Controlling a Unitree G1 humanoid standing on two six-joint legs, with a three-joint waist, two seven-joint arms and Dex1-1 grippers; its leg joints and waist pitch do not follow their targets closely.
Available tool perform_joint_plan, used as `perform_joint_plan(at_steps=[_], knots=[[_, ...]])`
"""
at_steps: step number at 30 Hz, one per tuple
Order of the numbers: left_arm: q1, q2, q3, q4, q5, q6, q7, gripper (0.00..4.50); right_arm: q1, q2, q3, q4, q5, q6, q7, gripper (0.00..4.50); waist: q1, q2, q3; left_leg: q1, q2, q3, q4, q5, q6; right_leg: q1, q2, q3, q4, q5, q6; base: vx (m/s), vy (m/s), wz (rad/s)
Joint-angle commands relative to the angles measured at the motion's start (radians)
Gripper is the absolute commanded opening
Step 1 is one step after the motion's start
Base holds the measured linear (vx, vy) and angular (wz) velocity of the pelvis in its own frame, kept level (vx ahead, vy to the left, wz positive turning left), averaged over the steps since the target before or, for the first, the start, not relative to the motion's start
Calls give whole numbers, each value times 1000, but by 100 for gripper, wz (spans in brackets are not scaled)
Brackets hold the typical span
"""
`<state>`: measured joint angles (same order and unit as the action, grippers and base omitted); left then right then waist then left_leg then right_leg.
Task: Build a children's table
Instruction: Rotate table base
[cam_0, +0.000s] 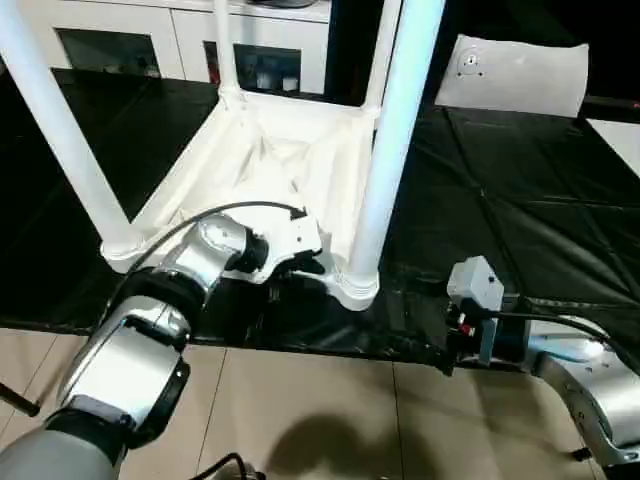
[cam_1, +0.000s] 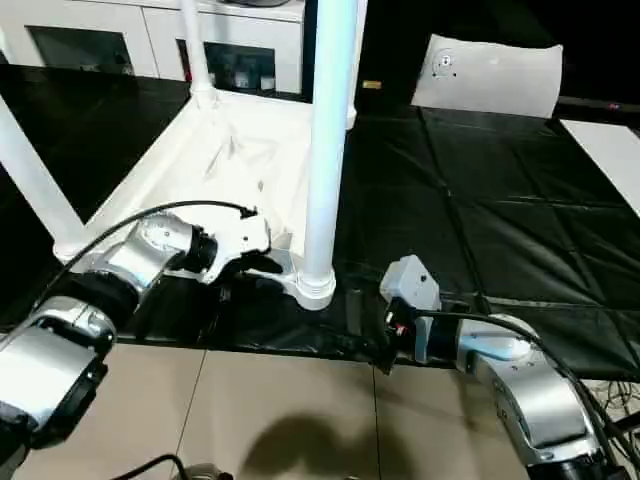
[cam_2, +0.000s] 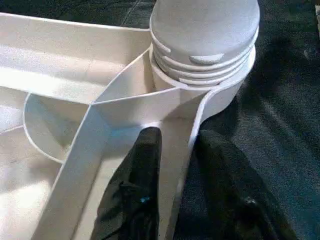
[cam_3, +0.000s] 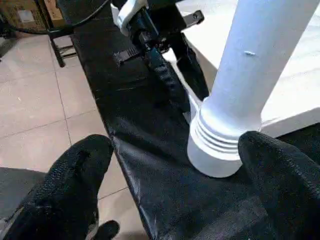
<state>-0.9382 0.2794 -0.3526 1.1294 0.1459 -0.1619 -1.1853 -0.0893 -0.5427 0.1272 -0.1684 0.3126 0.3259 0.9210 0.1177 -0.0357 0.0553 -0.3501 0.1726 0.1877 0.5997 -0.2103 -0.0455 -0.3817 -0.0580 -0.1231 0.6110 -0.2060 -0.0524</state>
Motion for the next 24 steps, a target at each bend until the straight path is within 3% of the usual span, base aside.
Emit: perform_joint_plan(at_steps=[1, 8, 10, 15, 18, 20, 24], knots=[[-21, -8, 15, 12, -21, 2, -24, 98, -3, -13, -5, -22, 6, 14, -1, 450, 7, 3, -67, 3, 77, -39, -63, -76, 81, 66, -129, 81, -78, -87, -144, 0, 0, 0], [-25, -4, -17, 45, 38, -32, -20, 56, -3, -14, 0, -21, 2, 10, 3, 450, 8, 3, -68, 1, 81, -41, -64, -70, 88, 67, -130, 82, -74, -58, -151, 0, 0, 0], [-26, 1, -35, 50, 62, -42, -12, 26, -4, -14, 0, -21, 2, 10, 3, 450, 6, 3, -68, 1, 80, -41, -63, -69, 88, 67, -130, 82, -74, -53, -149, 0, 0, 0], [-30, 16, -71, 65, 114, -49, -12, 8, -4, -15, -2, -20, 2, 8, 5, 450, 4, 1, -65, 2, 79, -41, -65, -87, 79, 67, -129, 81, -80, -107, -136, 0, 0, 0], [-28, 23, -65, 71, 119, 32, -22, 2, -11, -7, -6, -20, 7, 11, 0, 450, 2, 0, -61, 2, 77, -40, -66, -99, 76, 66, -130, 79, -88, -163, -124, 0, 0, 0], [-24, 14, -21, 64, 74, 113, -23, 1, -18, 3, -13, -20, 15, 16, -10, 450, 3, 3, -61, 4, 77, -41, -67, -103, 68, 67, -131, 79, -93, -202, -119, 0, 0, 0], [-16, -6, 68, 40, -7, 235, 51, 1, -22, 10, -12, -19, 18, 17, -12, 450, -3, 4, -62, 3, 77, -42, -67, -99, 70, 67, -131, 78, -90, -187, -140, 0, 0, 0]])
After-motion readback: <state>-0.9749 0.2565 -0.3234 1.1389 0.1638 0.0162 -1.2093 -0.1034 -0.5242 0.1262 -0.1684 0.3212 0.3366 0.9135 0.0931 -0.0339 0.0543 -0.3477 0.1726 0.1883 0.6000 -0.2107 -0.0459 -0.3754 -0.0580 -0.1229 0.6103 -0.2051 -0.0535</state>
